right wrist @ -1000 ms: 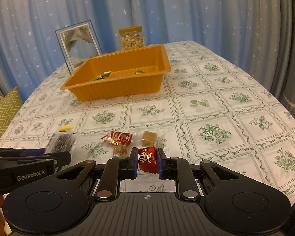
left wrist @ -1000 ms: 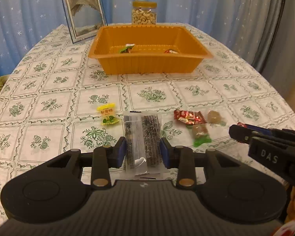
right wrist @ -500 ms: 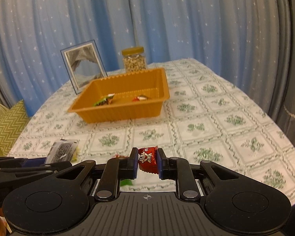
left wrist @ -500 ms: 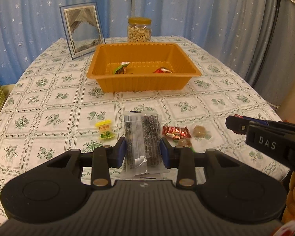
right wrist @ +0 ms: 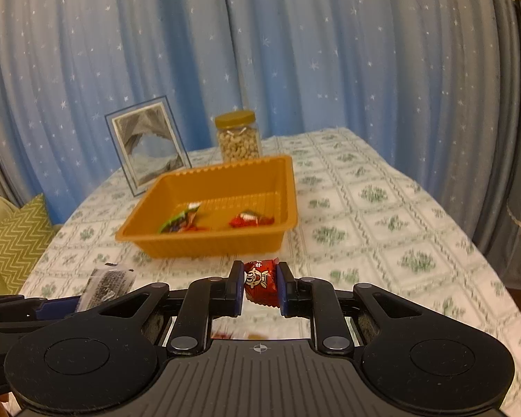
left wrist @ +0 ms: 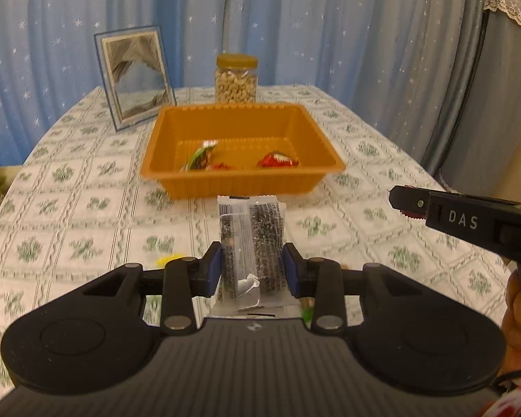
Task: Organize snacks
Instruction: 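Carry both snacks over the orange tray and open both grippers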
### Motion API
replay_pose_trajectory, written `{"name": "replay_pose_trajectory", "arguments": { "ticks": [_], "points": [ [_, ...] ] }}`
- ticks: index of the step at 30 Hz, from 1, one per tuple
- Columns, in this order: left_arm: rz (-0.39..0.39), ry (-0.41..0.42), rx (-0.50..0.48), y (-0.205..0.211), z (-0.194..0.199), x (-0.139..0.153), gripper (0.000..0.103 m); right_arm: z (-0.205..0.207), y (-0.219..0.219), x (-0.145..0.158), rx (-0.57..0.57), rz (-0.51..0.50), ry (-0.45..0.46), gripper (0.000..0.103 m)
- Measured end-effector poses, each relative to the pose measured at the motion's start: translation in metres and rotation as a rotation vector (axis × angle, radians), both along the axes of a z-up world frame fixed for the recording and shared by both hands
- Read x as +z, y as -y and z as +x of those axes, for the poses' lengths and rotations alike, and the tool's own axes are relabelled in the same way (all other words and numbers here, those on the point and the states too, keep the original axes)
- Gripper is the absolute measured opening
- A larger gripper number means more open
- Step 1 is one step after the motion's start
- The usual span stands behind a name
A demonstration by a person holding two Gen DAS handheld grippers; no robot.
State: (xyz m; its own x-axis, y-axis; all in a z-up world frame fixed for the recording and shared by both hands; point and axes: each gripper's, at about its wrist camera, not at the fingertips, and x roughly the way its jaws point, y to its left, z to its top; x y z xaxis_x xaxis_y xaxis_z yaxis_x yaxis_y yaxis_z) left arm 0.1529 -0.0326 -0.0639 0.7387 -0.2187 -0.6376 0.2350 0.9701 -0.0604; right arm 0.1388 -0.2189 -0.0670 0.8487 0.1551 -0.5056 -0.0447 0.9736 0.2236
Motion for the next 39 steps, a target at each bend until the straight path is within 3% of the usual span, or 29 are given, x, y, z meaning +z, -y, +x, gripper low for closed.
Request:
{"name": "replay_pose_trajectory", "arguments": {
  "ticks": [14,27,39],
  "points": [
    [-0.014,0.076,-0.002,-0.009,0.102,0.022,0.033,0.102,0.008,0.013,0.052,0.033,0.0,0.02],
    [-0.052,0.058,0.024,-0.018,0.185,-0.011,0.033,0.194,-0.003,-0.01,0.082,0.057,-0.068,0.02],
    [-0.032,0.058,0.021,-0.013,0.223,-0.026,0.034,0.233,-0.015,-0.018,0.075,0.072,-0.085,0.02]
  ]
}}
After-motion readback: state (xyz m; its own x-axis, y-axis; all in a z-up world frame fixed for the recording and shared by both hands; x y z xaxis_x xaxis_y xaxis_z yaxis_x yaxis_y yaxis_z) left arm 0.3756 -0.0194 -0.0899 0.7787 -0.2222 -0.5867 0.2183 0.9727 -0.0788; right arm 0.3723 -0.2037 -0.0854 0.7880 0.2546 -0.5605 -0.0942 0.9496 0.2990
